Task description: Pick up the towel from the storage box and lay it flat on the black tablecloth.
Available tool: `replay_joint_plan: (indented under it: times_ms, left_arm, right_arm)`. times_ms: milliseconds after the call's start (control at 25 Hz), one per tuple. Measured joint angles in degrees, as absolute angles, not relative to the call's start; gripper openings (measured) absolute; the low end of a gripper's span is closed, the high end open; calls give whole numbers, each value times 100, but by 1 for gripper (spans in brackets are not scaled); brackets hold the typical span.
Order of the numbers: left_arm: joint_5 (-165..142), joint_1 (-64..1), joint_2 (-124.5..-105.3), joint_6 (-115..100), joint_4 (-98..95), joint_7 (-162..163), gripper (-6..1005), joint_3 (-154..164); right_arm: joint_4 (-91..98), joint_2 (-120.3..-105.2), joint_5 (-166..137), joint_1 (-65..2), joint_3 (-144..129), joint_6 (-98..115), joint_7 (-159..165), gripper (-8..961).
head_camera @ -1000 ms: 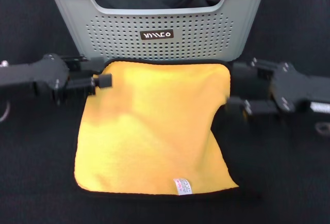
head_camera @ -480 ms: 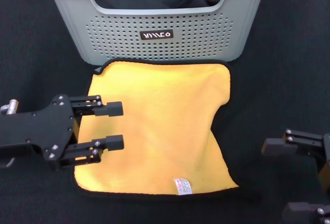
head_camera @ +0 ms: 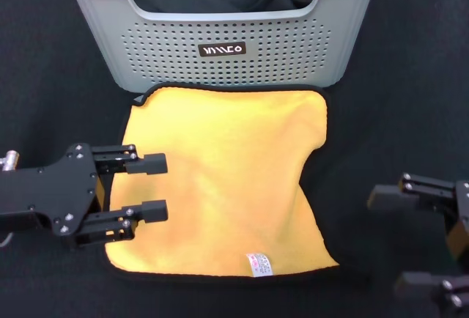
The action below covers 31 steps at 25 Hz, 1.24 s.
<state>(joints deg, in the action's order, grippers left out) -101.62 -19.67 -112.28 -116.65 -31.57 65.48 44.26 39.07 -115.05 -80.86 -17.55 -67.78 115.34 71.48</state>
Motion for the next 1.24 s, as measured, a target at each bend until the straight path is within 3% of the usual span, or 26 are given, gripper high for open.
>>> replay_joint_plan:
  times_ms: [400,1240]
  left_arm:
    - [-10068,-2037,-11222,-11671,-3146,6545,574,4490]
    - [-9948,-1951,-11269,-11656,-3085,6459,574,4461]
  right_arm:
    - [3367,-11584,-8131,-2443,-6973,11048,6710,884]
    - [3252,-11592,-8091,-2415,-7005,10880,6654,884]
